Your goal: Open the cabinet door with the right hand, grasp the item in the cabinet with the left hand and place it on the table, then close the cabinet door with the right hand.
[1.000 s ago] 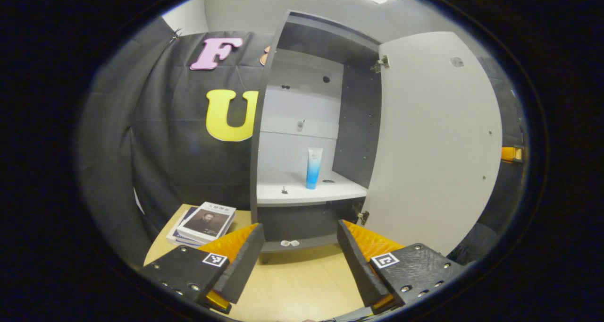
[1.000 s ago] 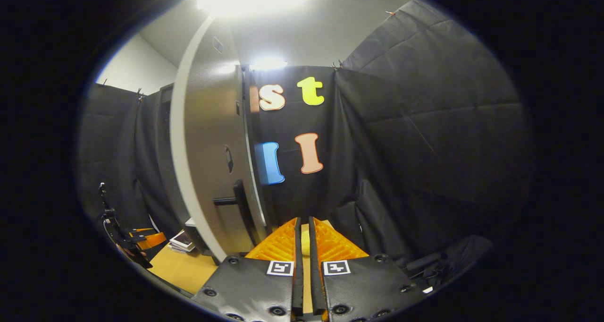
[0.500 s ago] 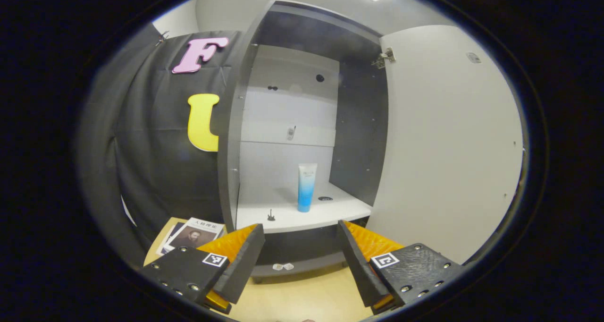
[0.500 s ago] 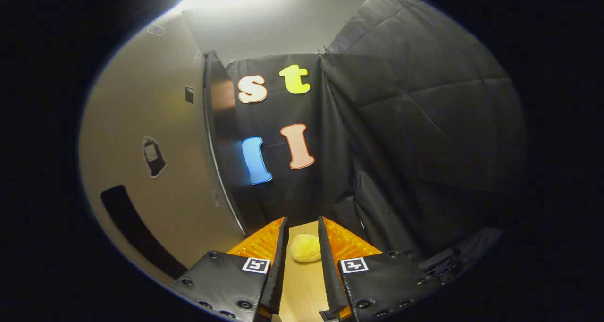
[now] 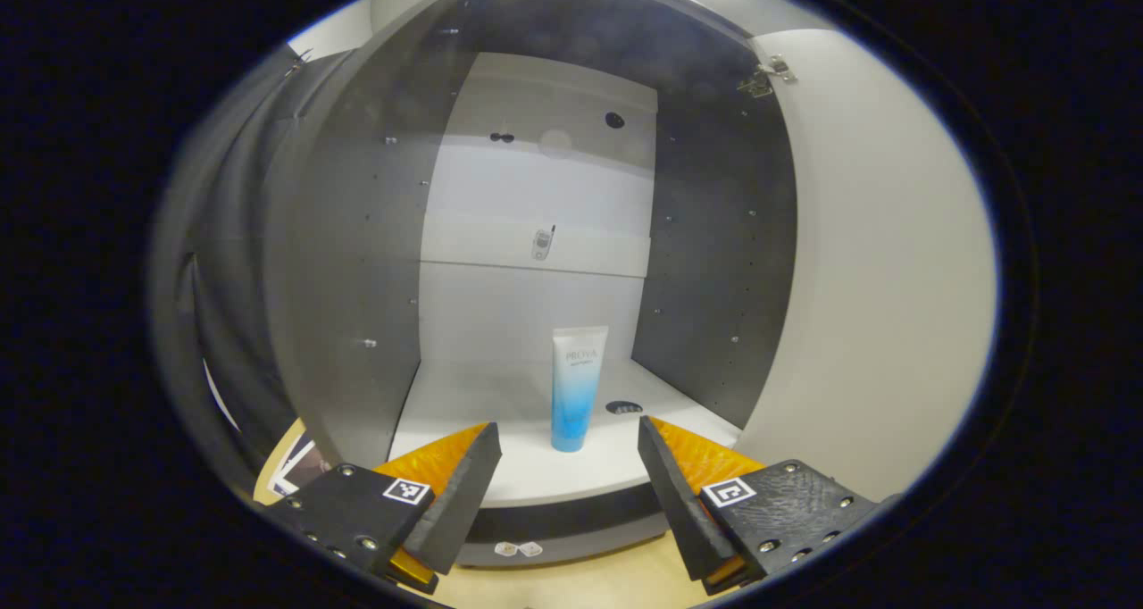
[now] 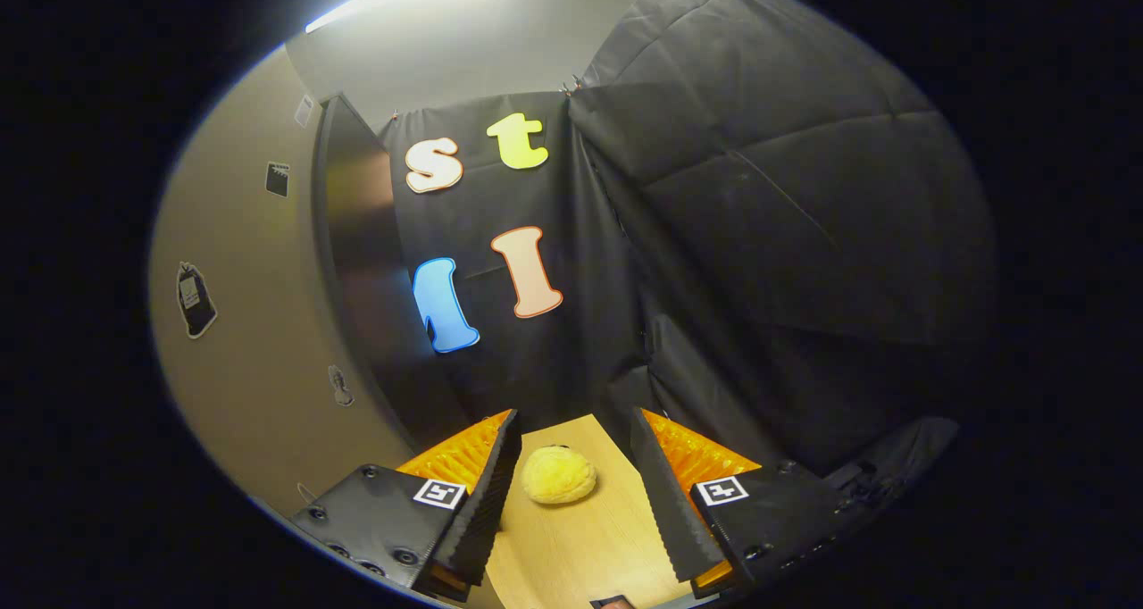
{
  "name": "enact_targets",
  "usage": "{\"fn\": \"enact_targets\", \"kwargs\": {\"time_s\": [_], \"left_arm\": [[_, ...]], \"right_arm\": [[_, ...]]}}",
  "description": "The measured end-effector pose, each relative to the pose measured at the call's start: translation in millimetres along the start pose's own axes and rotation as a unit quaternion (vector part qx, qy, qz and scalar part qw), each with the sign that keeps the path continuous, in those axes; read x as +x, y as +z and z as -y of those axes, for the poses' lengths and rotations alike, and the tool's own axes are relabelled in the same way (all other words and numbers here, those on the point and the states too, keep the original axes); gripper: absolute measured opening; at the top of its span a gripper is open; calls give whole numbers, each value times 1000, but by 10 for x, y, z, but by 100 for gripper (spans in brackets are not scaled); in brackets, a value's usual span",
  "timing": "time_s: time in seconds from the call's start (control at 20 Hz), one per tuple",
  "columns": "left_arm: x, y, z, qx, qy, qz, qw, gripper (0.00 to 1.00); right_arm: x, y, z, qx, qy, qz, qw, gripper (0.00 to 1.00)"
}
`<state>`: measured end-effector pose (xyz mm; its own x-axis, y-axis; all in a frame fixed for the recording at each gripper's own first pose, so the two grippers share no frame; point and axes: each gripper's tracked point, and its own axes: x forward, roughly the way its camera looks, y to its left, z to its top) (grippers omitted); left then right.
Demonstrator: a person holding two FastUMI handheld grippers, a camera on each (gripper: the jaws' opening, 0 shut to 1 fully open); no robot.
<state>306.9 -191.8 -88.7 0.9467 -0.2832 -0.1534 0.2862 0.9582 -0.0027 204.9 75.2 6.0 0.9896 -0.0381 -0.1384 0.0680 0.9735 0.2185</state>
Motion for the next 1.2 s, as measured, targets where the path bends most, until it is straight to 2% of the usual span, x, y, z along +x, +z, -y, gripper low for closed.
{"fn": "enact_targets", "kwargs": {"time_s": [0.15,0.3,0.35,0.4,0.45,0.5,0.6,0.7,0.85,0.9,0.95,1.0,1.1,1.15,1.2], "left_arm": [[202,-43,45,10,-4,-1,1000,95],[409,-22,55,20,6,8,1000,94],[505,-23,32,26,12,12,1000,93],[596,-41,30,31,15,10,999,93],[674,-60,26,37,16,9,999,93],[729,-68,22,41,18,10,999,95],[845,-81,42,36,12,8,999,93],[924,-109,34,29,12,4,1000,78],[953,-99,0,26,21,7,999,49],[940,-99,11,23,19,8,1000,49],[977,-100,0,20,22,11,999,47],[961,-94,15,17,21,12,1000,45],[914,-99,24,18,22,14,999,41],[892,-94,29,20,22,17,999,39],[867,-91,22,25,25,18,999,39]], "right_arm": [[90,-3,182,-4,-23,10,1000,100],[199,-134,273,-2,-28,-12,1000,98],[244,-164,275,0,-25,-20,999,92],[311,-182,286,1,-23,-27,999,92],[353,-191,287,2,-21,-32,999,98],[399,-216,292,3,-19,-35,999,98],[426,-193,351,7,-27,-27,999,98],[447,-143,345,22,-22,-13,999,98],[527,-200,303,23,-6,-22,999,98],[547,-242,305,22,-3,-30,999,92],[560,-263,298,20,1,-37,999,92],[560,-270,290,17,3,-41,999,98],[588,-289,267,6,6,-44,999,98],[603,-289,256,0,7,-43,999,92],[612,-290,244,-5,5,-40,999,92]]}}
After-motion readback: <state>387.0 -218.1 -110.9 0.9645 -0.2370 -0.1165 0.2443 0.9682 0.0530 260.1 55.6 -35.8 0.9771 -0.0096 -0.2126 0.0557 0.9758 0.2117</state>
